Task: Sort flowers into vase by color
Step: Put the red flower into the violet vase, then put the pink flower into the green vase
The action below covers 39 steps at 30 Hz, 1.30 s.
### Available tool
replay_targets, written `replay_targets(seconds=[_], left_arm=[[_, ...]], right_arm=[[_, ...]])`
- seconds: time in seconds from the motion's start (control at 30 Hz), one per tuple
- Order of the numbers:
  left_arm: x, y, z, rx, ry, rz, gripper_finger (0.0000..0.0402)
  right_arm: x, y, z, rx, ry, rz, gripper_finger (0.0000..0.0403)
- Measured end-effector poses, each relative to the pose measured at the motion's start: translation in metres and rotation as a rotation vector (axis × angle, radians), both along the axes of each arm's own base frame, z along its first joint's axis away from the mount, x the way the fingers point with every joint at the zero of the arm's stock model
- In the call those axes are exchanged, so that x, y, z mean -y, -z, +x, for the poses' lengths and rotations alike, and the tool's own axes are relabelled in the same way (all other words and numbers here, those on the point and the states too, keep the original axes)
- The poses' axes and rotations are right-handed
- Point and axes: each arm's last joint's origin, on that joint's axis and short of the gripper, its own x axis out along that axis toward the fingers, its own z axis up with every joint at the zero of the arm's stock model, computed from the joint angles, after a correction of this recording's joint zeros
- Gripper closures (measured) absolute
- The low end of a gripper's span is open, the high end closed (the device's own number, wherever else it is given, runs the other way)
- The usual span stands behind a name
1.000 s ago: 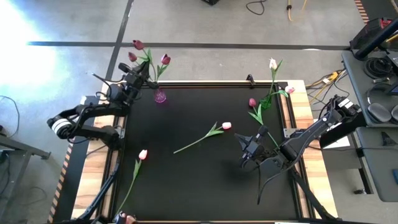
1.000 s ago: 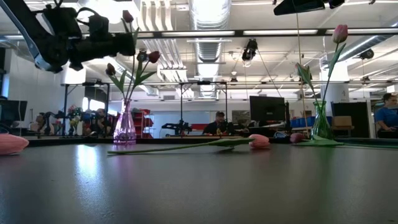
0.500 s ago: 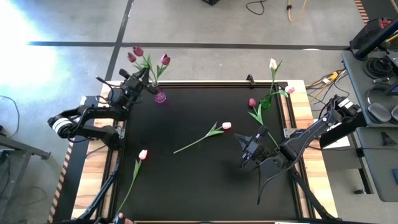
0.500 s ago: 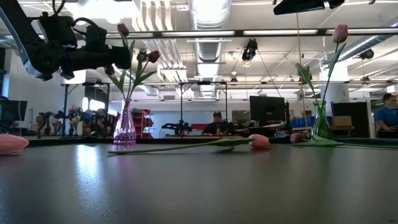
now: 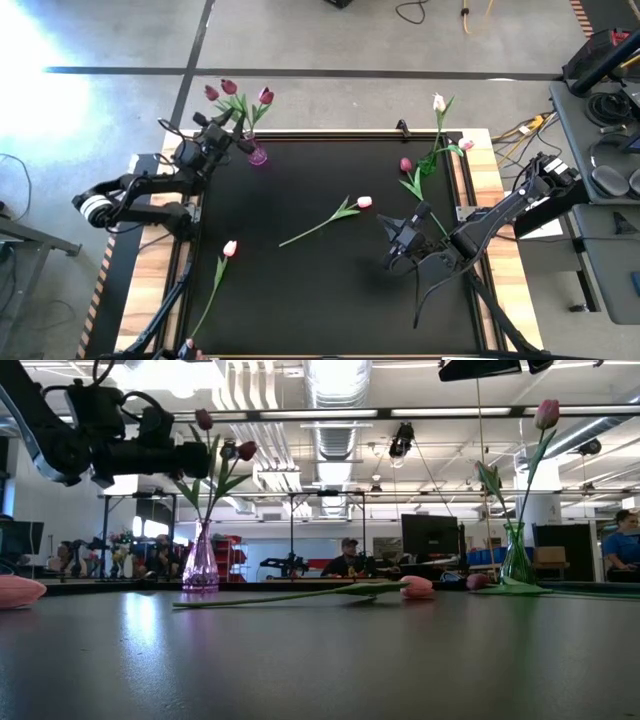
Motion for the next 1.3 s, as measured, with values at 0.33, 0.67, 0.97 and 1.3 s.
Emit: replay_targets(seconds=[0.33, 0.67, 0.97, 1.3], left_arm=[[0.008, -0.005, -0.008, -0.032, -0.037, -0.093, 0.0231], [0.025, -0.003, -0.024, -0.128, -0.094, -0.267, 0.0229], [0.04, -0.017, -0.035, -0.2, -0.077, -0.454, 0.0229], [0.071, -0.048, -0.022, -0.171, 0.332, -0.677, 0.0248]], right_arm=[[0.0, 0.0, 0.0, 0.011, 0.004, 0.013, 0.0394], [0.002, -0.001, 0.002, 0.017, 0.013, 0.017, 0.0394], [0.003, -0.002, 0.003, 0.026, 0.018, 0.02, 0.0394], [0.003, -0.002, 0.003, 0.02, 0.016, 0.011, 0.0394]])
